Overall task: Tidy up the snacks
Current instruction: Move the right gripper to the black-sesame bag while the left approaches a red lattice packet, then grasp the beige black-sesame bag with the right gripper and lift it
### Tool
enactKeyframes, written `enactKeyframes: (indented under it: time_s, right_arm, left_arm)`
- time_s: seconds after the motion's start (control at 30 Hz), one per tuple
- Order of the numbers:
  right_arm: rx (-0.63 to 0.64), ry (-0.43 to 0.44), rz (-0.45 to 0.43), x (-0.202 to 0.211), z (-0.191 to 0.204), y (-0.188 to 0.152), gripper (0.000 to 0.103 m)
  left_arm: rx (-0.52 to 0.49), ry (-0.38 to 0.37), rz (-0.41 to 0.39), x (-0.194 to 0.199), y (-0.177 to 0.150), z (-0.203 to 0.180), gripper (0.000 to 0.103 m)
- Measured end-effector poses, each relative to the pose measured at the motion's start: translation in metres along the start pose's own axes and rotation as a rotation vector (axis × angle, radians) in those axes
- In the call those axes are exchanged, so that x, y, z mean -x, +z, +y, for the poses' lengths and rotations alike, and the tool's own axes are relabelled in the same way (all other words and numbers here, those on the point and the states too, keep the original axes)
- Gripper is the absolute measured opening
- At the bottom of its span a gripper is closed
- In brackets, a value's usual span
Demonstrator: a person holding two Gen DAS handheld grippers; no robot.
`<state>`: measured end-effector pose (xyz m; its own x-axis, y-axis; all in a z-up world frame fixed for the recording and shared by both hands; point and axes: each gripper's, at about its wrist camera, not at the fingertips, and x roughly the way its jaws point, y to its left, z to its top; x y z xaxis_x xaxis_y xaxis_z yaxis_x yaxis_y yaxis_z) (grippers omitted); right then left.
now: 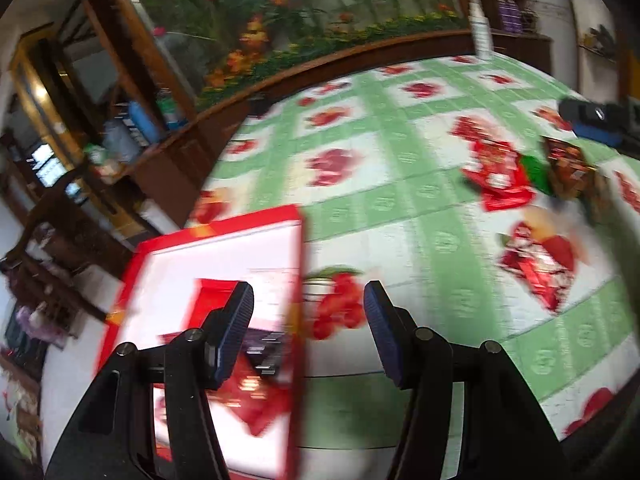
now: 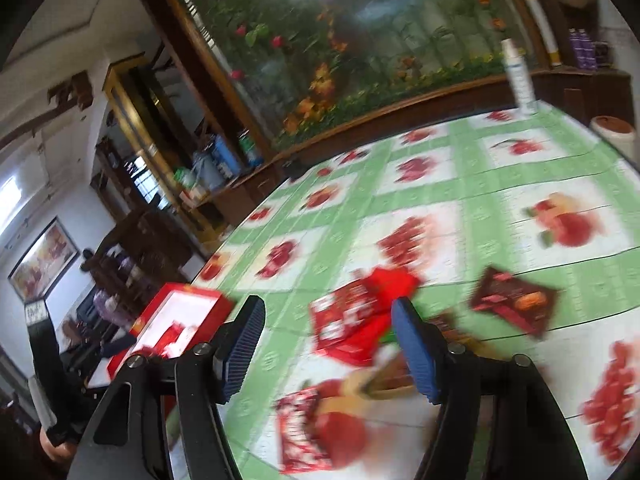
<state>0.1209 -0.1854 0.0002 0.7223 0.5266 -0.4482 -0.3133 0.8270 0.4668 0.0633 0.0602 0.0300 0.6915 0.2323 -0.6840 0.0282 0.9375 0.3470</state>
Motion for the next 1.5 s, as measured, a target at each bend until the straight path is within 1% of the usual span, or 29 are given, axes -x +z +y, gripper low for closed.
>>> enactKeyframes:
  time_s: [0.07,0.13,0.2,0.3,0.33,0.4,0.47,0.5,0.57,0.63,0.7,0.73,0.77,0.8,0.87,0.97,1.07,1.1,1.13,1.17,1.23,1.3,1.4,1.43,1.47,1.5]
  right_arm:
    - [-0.026,-0.043,-0.030,0.011,-0.019,0.004,0.072]
    - [-0.063,-0.088,-0.050,0.020,-0.042,0.006,0.073]
    - [-0.101,-0.125,-0.065,0.030,-0.062,0.007,0.075]
    - [-0.151,-0.141,-0.068,0.039,-0.085,0.006,0.075]
    - [-0.169,-0.142,-0.065,0.041,-0.091,0.006,0.075]
    - [-0.200,-0.142,-0.051,0.041,-0.098,0.004,0.075]
    - [-0.215,-0.141,-0.040,0.039,-0.100,0.003,0.075]
    - [-0.213,-0.139,-0.034,0.038,-0.099,0.002,0.075]
    - [-0.201,-0.137,-0.024,0.035,-0.096,0.000,0.075]
    - [-0.189,-0.138,-0.018,0.035,-0.094,-0.001,0.075]
    - [-0.188,-0.135,-0.009,0.033,-0.094,-0.002,0.075]
    - [-0.188,-0.133,-0.003,0.032,-0.094,-0.002,0.075]
    - [-0.187,-0.134,0.003,0.031,-0.094,-0.002,0.075]
    - [-0.182,-0.139,0.007,0.030,-0.093,-0.002,0.075]
    - [-0.167,-0.144,0.011,0.028,-0.091,-0.003,0.075]
    - [-0.147,-0.130,0.022,0.026,-0.086,-0.004,0.075]
    - [-0.145,-0.057,0.066,0.020,-0.082,-0.007,0.075]
    - [-0.127,-0.051,0.083,0.016,-0.077,-0.008,0.075]
    - [-0.097,-0.066,0.088,0.013,-0.072,-0.009,0.075]
    - [-0.066,-0.085,0.094,0.010,-0.067,-0.010,0.077]
    - [-0.010,-0.105,0.128,0.000,-0.057,-0.014,0.079]
    - [0.038,-0.108,0.167,-0.009,-0.049,-0.019,0.081]
    - [0.108,-0.155,0.228,-0.024,-0.040,-0.029,0.081]
    - [0.116,-0.157,0.245,-0.026,-0.039,-0.031,0.080]
    - [0.109,-0.141,0.247,-0.026,-0.039,-0.031,0.070]
    - [0.103,-0.133,0.243,-0.025,-0.041,-0.031,0.063]
  left_arm:
    - [-0.016,-0.052,0.011,-0.001,0.003,-0.014,0.058]
    - [-0.032,-0.075,0.019,-0.002,0.006,-0.025,0.058]
    - [-0.034,-0.116,0.041,-0.005,0.010,-0.036,0.058]
    - [-0.037,-0.206,0.067,-0.007,0.016,-0.054,0.058]
    - [-0.041,-0.216,0.070,-0.008,0.018,-0.059,0.058]
    - [-0.044,-0.225,0.081,-0.012,0.023,-0.068,0.058]
    - [-0.025,-0.243,0.106,-0.019,0.030,-0.074,0.058]
    - [-0.014,-0.263,0.118,-0.023,0.034,-0.077,0.058]
    - [0.010,-0.279,0.155,-0.031,0.039,-0.084,0.058]
    - [0.041,-0.300,0.172,-0.036,0.042,-0.088,0.058]
    - [0.060,-0.273,0.175,-0.040,0.045,-0.094,0.058]
    - [0.069,-0.264,0.168,-0.041,0.046,-0.095,0.061]
    - [0.075,-0.271,0.161,-0.043,0.047,-0.098,0.069]
    - [0.073,-0.280,0.160,-0.045,0.047,-0.102,0.073]
    - [0.033,-0.268,0.183,-0.052,0.042,-0.112,0.075]
    - [-0.018,-0.269,0.127,-0.044,0.033,-0.115,0.075]
    - [-0.077,-0.286,0.124,-0.037,0.024,-0.109,0.075]
    - [-0.090,-0.286,0.122,-0.034,0.021,-0.107,0.075]
    - [-0.101,-0.286,0.122,-0.032,0.018,-0.104,0.075]
    - [-0.112,-0.290,0.124,-0.030,0.014,-0.099,0.075]
    - [-0.119,-0.279,0.130,-0.029,0.010,-0.092,0.074]
    - [-0.117,-0.268,0.138,-0.027,0.006,-0.084,0.074]
    - [-0.093,-0.268,0.114,-0.020,0.005,-0.072,0.074]
    - [-0.089,-0.272,0.105,-0.018,0.005,-0.070,0.074]
    - [-0.088,-0.270,0.102,-0.019,0.006,-0.068,0.074]
    - [-0.088,-0.263,0.103,-0.021,0.006,-0.068,0.074]
